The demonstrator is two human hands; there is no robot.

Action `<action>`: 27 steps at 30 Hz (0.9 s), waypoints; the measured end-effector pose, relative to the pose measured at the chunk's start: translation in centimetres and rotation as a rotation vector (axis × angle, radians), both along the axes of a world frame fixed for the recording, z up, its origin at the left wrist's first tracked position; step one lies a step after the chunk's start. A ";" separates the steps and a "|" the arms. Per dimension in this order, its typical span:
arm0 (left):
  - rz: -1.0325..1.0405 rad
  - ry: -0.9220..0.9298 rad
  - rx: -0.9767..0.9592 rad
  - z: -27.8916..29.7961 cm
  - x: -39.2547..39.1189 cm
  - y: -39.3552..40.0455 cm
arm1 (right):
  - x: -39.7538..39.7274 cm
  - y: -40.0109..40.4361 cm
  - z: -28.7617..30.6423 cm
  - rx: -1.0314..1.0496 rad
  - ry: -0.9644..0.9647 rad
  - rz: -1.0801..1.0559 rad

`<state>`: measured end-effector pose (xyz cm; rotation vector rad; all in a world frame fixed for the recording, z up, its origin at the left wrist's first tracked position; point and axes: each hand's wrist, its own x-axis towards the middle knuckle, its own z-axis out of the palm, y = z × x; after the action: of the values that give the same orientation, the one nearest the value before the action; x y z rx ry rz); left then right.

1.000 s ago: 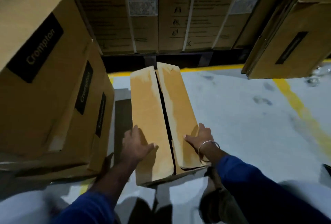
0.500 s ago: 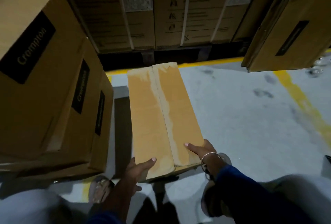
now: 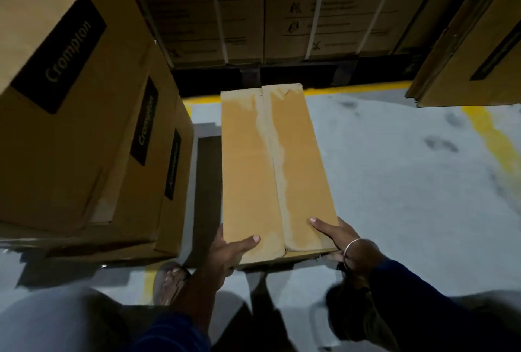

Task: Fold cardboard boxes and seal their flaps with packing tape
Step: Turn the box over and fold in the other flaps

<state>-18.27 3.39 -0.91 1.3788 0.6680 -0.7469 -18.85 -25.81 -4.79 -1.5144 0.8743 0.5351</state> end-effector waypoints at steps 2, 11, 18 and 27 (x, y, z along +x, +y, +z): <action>0.008 0.012 -0.010 0.0 -0.2 0.0 | 0.1 0.5 -0.8 -0.048 -0.022 -0.019; 0.073 0.046 0.162 -0.8 0.7 0.0 | 0.7 1.8 0.4 -0.091 -0.080 -0.033; 0.108 -0.178 0.215 4.6 2.4 -0.7 | 2.9 0.8 7.1 -0.112 -0.206 -0.016; 0.154 -0.497 0.024 18.5 -0.5 -0.1 | 0.2 1.8 24.3 -0.153 -0.542 0.018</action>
<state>-18.78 3.31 17.63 1.4436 0.3826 -0.2553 -18.62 -24.02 19.49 -1.6945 0.4848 0.0553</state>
